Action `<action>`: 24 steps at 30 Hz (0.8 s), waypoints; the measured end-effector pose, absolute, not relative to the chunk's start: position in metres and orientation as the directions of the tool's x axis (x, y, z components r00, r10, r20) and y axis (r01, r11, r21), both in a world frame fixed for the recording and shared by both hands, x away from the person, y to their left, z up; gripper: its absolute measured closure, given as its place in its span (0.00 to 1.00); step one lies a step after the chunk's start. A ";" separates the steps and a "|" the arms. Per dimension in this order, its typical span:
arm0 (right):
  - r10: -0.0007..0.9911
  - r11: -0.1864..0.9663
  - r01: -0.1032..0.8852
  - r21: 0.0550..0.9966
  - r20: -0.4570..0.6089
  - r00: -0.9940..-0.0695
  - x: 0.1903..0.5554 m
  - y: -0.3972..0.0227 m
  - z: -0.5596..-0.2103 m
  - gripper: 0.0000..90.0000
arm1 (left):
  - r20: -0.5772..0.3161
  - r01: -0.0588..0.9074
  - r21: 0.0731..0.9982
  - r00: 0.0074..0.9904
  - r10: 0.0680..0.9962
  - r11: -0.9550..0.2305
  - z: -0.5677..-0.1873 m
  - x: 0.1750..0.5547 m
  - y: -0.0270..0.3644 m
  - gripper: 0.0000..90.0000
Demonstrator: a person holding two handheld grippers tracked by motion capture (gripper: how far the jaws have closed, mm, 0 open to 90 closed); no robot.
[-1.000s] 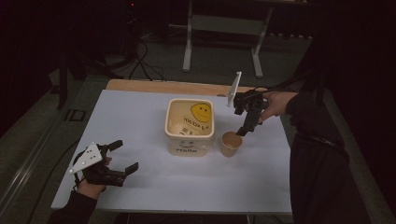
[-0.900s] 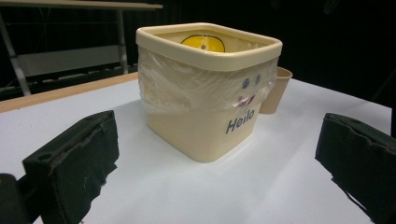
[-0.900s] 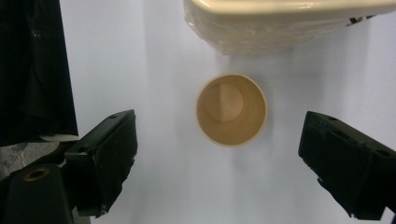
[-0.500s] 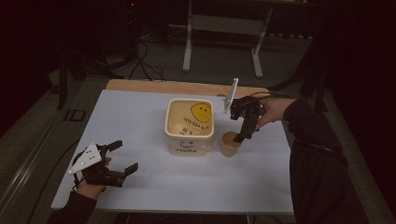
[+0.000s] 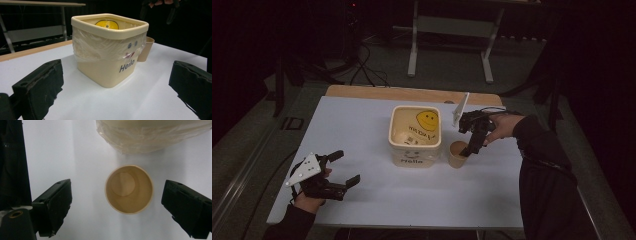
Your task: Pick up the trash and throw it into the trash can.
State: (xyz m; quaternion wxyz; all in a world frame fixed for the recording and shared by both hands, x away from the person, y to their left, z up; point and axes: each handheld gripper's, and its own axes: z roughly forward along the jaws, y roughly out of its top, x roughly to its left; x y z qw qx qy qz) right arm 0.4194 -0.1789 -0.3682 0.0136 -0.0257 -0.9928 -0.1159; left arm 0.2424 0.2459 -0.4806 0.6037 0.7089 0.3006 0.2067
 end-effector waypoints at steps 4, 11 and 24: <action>0.059 0.967 0.061 0.248 0.016 -0.998 0.422 -0.182 -0.380 0.10 | -0.069 0.177 0.980 0.734 0.676 -0.091 -0.481 0.242 0.246 0.01; 0.077 0.965 0.078 0.252 0.013 -0.997 0.426 -0.185 -0.396 0.10 | -0.069 0.178 0.980 0.737 0.673 -0.095 -0.481 0.243 0.246 0.01; 0.106 0.963 0.103 0.248 0.002 -0.994 0.433 -0.187 -0.414 0.10 | -0.069 0.179 0.979 0.745 0.664 -0.099 -0.481 0.243 0.246 0.01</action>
